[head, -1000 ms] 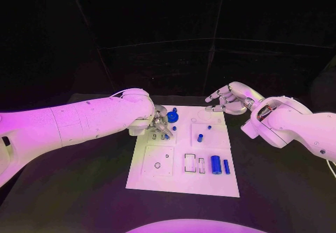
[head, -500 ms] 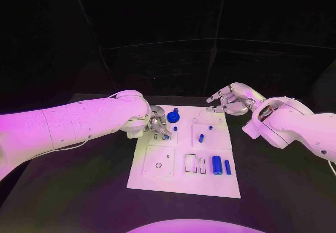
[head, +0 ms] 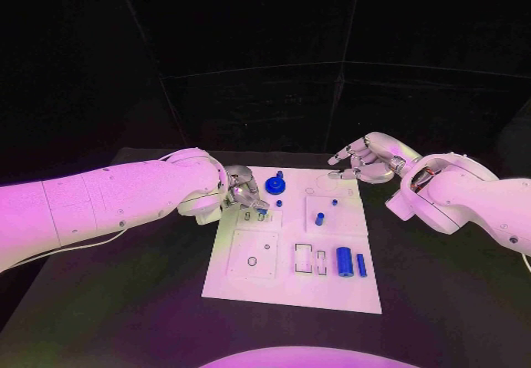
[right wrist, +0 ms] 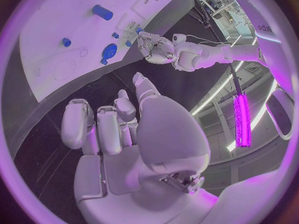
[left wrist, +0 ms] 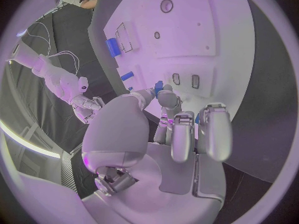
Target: Assemble the parts on the task board
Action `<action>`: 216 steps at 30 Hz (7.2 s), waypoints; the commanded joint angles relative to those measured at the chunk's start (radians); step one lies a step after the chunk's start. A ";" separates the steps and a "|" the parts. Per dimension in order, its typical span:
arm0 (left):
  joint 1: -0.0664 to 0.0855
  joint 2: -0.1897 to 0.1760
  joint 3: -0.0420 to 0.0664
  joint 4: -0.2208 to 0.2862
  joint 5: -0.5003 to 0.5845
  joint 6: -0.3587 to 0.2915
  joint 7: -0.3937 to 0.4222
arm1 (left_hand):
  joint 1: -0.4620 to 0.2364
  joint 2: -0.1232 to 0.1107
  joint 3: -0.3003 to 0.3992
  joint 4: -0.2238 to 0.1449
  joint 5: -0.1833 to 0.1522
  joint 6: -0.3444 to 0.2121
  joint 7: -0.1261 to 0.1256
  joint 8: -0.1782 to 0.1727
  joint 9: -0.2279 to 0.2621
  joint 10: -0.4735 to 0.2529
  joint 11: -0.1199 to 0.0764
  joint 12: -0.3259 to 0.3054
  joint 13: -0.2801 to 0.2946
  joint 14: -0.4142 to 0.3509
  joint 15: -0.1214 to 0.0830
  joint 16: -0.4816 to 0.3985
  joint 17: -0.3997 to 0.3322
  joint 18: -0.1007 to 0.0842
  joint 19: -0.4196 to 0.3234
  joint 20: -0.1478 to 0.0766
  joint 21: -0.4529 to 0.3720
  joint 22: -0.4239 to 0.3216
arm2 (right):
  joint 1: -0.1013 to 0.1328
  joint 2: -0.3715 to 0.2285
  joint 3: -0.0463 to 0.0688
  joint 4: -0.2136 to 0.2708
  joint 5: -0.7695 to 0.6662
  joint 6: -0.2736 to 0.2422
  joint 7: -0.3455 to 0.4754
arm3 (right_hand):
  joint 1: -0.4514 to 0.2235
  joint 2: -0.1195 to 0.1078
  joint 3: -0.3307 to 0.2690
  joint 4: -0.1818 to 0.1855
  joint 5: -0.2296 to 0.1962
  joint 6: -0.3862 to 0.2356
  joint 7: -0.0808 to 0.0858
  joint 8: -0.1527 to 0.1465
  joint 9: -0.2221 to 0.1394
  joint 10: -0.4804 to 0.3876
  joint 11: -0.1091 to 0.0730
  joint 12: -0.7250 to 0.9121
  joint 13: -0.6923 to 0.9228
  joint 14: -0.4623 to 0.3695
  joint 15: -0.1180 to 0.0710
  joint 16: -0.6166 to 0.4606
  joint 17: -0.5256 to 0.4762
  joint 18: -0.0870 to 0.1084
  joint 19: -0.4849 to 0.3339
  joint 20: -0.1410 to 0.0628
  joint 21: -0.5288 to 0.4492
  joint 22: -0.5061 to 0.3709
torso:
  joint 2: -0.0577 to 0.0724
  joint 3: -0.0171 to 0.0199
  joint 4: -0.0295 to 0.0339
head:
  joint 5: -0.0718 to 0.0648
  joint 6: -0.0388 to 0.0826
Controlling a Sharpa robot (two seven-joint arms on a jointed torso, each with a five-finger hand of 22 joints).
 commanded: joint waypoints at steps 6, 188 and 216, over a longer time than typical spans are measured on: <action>-0.005 -0.013 -0.012 0.029 -0.090 -0.105 -0.009 | -0.011 -0.001 0.176 -0.167 -0.003 -0.008 0.000 0.008 0.003 0.007 0.001 0.005 0.000 0.104 -0.003 0.003 0.263 -0.009 0.027 -0.004 0.002 0.005 | 0.002 -0.002 0.001 -0.004 0.006 0.024 0.002 | -0.004 0.006 -0.007 -0.001 0.005 0.008 -0.002 0.005 0.000 0.001 -0.003 0.004 0.001 0.037 -0.009 -0.006 -0.001 0.015 -0.006 0.000 -0.006 -0.001 | -0.001 -0.0003 0.0016 | 0.001 -0.002; 0.021 0.238 0.043 -0.504 -0.151 0.296 -0.024 | -0.125 0.045 -0.427 0.062 -0.068 -0.005 0.008 0.009 -0.118 -0.045 0.011 0.036 -0.055 0.104 0.006 0.003 0.263 0.004 0.009 0.004 -0.060 -0.044 | 0.002 0.021 0.001 -0.025 0.003 0.018 0.007 | -0.004 0.013 -0.020 0.010 0.064 0.011 -0.004 0.010 -0.002 -0.006 -0.006 -0.006 -0.012 0.036 -0.011 -0.017 -0.010 0.017 -0.013 -0.002 -0.018 -0.016 | 0.000 0.0011 -0.0008 | 0.006 -0.011; 0.001 0.244 0.043 -0.523 -0.151 0.263 -0.007 | -0.087 0.066 -0.441 0.056 -0.066 0.002 0.007 0.010 -0.129 -0.045 0.011 0.041 -0.056 0.104 0.005 0.003 0.263 0.004 0.010 0.004 -0.060 -0.042 | 0.002 0.026 0.001 -0.029 0.003 0.020 0.007 | -0.003 0.014 -0.020 0.010 0.065 0.011 -0.004 0.011 -0.002 -0.005 -0.006 -0.005 -0.011 0.036 -0.011 -0.017 -0.010 0.017 -0.012 -0.003 -0.018 -0.015 | -0.001 0.0008 -0.0002 | 0.004 -0.017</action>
